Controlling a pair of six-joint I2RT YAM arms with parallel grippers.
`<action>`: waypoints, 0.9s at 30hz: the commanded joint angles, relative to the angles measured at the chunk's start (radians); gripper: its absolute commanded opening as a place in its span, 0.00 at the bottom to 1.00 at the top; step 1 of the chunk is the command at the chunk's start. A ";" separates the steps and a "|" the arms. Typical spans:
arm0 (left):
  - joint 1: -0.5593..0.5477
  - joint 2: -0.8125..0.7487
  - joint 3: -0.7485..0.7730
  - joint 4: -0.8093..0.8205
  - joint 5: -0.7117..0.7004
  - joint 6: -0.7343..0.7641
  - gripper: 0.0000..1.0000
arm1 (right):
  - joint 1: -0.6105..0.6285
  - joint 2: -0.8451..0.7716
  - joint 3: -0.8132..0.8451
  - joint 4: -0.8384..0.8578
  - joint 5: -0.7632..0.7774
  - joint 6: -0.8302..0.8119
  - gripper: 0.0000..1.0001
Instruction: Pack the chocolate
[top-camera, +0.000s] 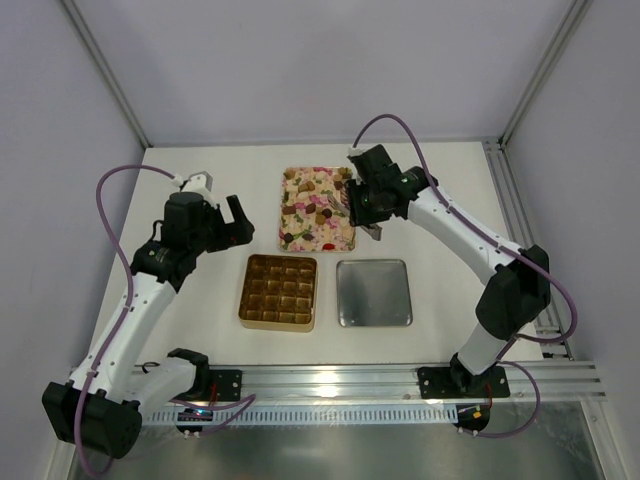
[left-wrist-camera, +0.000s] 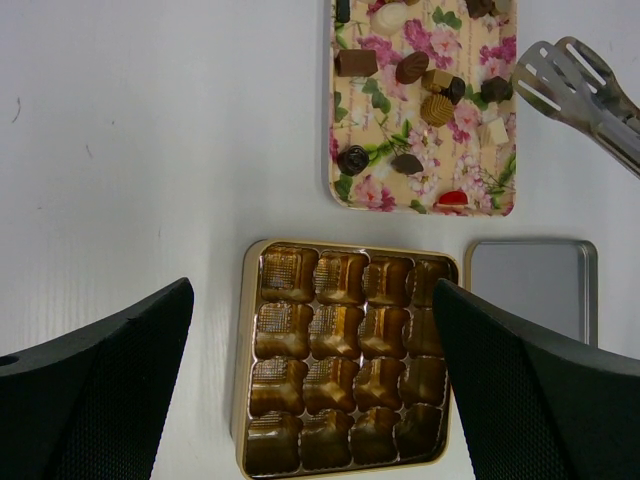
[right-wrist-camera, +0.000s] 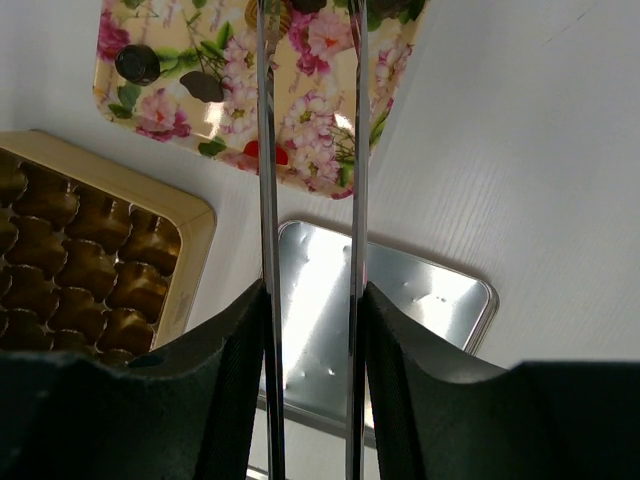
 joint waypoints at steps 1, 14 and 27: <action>0.001 -0.003 0.005 0.012 -0.010 0.007 1.00 | 0.020 -0.052 -0.010 0.000 0.040 0.017 0.43; 0.001 0.008 0.006 0.011 -0.009 0.005 1.00 | 0.045 -0.032 -0.044 -0.015 0.085 0.003 0.42; 0.001 0.011 0.005 0.011 -0.009 0.005 1.00 | 0.063 0.003 -0.082 0.003 0.078 -0.002 0.42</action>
